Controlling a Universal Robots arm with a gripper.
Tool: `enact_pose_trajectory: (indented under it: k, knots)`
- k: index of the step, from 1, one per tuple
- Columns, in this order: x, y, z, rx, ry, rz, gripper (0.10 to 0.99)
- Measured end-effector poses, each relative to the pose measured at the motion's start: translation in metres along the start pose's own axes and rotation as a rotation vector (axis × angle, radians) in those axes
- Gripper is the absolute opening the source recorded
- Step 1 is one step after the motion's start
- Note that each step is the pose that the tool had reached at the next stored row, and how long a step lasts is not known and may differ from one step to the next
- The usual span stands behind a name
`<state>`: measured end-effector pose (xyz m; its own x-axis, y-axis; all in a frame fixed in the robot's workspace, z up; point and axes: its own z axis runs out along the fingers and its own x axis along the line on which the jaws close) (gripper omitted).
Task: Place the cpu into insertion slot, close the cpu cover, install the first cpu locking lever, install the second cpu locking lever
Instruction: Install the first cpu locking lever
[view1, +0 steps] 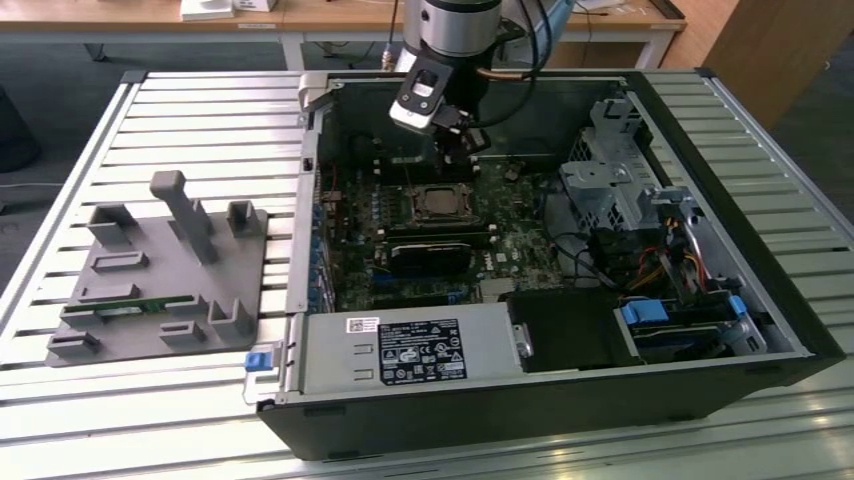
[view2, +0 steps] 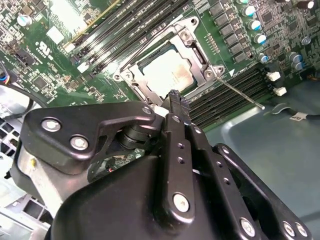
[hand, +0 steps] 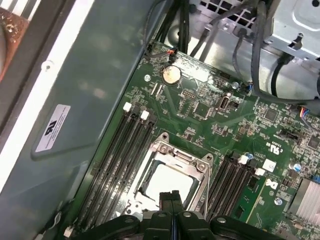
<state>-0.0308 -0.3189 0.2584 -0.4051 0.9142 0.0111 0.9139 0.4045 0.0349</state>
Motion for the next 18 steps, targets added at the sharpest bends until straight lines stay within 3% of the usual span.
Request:
enact_pose_trajectory:
  k: [18]
  knots:
    - [0.0000,0.0000,0.0000,0.002,0.0031,-0.120,0.106]
